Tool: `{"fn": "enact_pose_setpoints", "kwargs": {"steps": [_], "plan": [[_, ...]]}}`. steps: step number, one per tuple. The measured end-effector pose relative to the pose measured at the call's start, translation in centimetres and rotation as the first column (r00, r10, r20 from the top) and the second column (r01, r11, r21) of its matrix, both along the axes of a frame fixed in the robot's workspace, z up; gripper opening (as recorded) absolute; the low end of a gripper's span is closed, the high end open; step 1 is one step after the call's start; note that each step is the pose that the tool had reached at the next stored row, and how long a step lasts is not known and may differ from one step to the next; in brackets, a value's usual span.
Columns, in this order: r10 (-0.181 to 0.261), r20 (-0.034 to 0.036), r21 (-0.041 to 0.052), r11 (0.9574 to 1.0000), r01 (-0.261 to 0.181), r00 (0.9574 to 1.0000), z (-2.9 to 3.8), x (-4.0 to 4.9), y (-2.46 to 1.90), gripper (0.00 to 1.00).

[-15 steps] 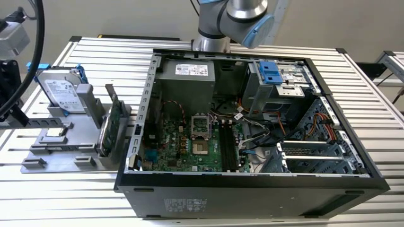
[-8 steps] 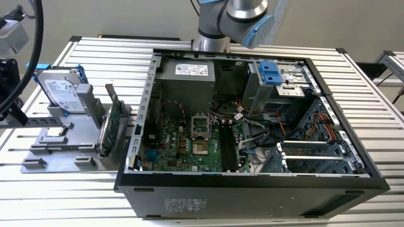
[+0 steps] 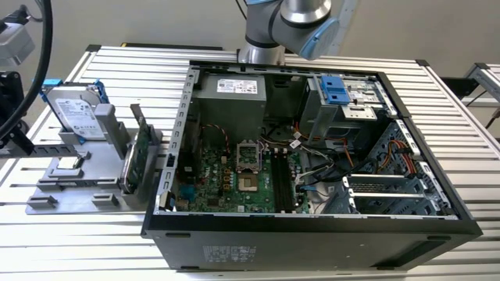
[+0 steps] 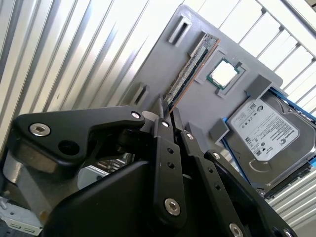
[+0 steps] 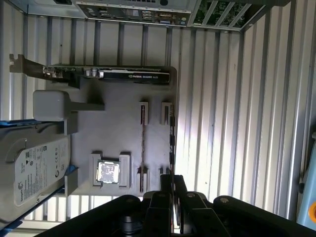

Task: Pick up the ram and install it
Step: 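Pick up the ram and move it above insertion slot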

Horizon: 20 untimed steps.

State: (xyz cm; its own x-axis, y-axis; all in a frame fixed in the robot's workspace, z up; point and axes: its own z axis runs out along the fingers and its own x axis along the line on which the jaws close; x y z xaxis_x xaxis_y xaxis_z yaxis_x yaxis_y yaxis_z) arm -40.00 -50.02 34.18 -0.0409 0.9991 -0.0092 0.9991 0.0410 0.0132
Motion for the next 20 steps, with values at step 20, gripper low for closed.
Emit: {"fn": "enact_pose_setpoints", "kwargs": {"steps": [20], "plan": [[0.0,-0.0001,-0.0001,1.0,0.0,1.0,1.68,0.0,0.0,0.0]]}}
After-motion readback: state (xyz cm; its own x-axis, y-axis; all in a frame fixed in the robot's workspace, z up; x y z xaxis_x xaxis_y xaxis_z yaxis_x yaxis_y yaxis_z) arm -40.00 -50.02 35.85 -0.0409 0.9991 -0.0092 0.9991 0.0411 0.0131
